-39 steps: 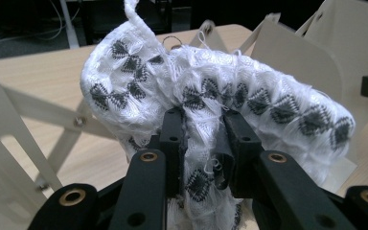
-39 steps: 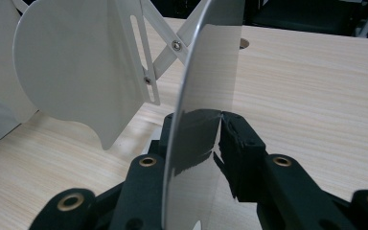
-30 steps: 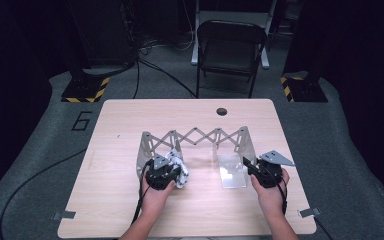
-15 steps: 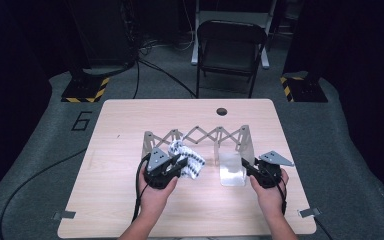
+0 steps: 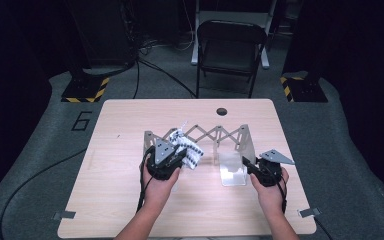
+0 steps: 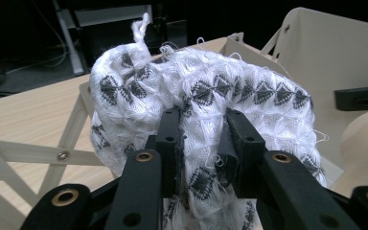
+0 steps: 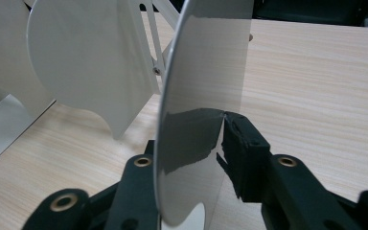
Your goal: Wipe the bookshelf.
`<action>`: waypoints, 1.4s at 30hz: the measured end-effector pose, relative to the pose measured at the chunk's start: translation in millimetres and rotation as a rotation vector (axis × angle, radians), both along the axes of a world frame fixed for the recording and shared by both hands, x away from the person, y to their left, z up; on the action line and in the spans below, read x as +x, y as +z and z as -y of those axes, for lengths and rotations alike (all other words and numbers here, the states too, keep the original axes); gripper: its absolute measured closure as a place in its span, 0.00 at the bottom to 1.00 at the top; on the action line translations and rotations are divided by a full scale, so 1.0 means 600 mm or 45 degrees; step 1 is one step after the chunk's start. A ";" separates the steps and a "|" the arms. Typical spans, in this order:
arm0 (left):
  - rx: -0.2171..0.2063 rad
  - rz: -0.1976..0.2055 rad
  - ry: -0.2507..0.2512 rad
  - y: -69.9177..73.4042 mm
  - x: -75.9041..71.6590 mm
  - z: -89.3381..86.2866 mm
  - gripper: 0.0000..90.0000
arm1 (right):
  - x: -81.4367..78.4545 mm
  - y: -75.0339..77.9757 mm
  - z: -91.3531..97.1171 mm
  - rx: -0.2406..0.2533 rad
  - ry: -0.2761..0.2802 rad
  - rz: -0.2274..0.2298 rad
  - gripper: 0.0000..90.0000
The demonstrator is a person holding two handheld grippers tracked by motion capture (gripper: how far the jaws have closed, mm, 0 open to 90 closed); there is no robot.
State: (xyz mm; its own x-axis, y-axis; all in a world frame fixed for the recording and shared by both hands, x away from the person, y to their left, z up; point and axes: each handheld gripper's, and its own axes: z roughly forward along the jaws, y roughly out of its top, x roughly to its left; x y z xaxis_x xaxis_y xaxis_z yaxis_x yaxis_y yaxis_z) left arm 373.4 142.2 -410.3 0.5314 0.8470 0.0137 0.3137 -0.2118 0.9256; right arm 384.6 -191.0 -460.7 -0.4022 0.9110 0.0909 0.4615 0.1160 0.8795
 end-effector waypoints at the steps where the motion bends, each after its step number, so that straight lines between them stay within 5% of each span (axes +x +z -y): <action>1: 0.000 -0.017 0.021 0.000 0.000 -0.006 0.79 | -0.001 0.001 0.001 -0.003 0.007 -0.010 0.81; 12: -0.004 -0.054 0.124 0.001 -0.009 -0.041 0.79 | -0.005 0.003 -0.005 0.017 0.038 -0.032 0.85; 17: 0.010 0.056 0.024 0.034 -0.038 -0.017 0.79 | -0.019 0.003 -0.026 0.002 0.066 -0.034 0.84; 24: -0.103 0.045 -0.065 0.053 -0.007 0.025 0.80 | -0.026 0.003 -0.036 0.005 0.088 -0.033 0.83; 30: -0.112 -0.026 -0.056 0.024 0.035 0.061 0.81 | -0.029 0.002 -0.037 0.020 0.096 -0.031 0.83; 32: -0.151 -0.074 -0.061 0.010 0.044 0.068 0.81 | -0.030 0.002 -0.036 0.025 0.097 -0.032 0.83; 40: -0.145 -0.105 -0.052 -0.036 0.051 0.078 0.82 | -0.032 0.002 -0.038 0.010 0.087 -0.035 0.83; 42: -0.093 -0.132 -0.063 -0.050 0.049 0.085 0.82 | -0.033 0.002 -0.039 0.010 0.085 -0.034 0.83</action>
